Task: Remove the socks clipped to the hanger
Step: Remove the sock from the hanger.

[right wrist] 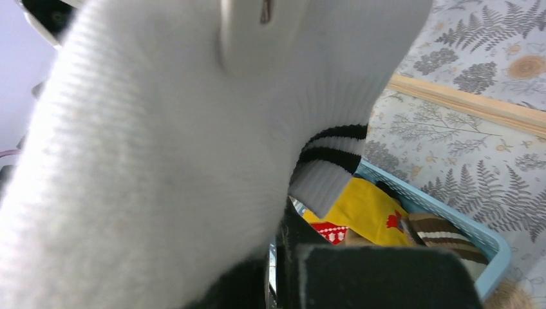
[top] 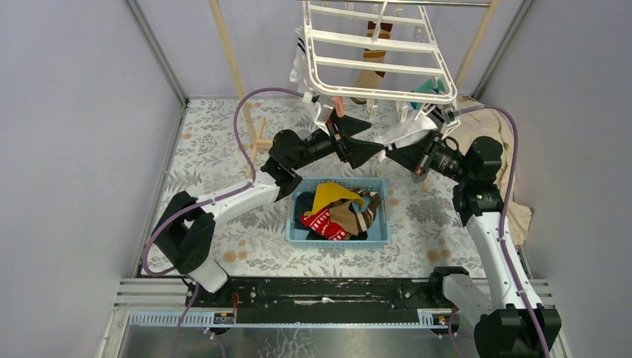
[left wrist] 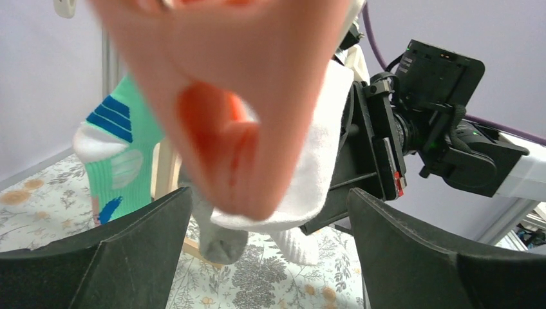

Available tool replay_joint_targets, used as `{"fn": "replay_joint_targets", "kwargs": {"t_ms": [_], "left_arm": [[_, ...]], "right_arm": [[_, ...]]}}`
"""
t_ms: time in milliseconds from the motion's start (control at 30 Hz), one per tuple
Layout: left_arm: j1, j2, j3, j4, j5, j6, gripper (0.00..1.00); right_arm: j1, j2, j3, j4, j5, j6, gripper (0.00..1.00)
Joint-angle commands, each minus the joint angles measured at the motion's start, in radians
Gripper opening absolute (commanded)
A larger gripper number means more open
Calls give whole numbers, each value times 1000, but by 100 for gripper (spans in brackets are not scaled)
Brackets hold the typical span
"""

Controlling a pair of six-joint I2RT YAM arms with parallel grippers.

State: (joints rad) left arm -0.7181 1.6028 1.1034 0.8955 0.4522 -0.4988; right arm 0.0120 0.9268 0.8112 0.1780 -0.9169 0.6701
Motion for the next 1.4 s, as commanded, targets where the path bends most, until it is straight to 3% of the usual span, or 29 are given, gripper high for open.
{"fn": "replay_joint_targets", "kwargs": {"t_ms": [0,233,533,833,967,1367], "left_arm": [[5,21,9,103,55,-41,98],[5,38,-26,151,83,-93,98],[29,-5,-110,199,81,-133,99],[159,183,-27,641,248,-749,99],[156,242,43,693,263,-891,99],[104,231,46,622,287,-883,99]], "right_arm": [[-1,6,39,109,-101,64,0],[-1,30,-15,353,-176,234,0],[1,41,-38,470,-198,311,0],[2,50,-65,477,-212,309,0],[2,54,-66,476,-215,308,0],[20,80,-63,460,-202,289,0]]}}
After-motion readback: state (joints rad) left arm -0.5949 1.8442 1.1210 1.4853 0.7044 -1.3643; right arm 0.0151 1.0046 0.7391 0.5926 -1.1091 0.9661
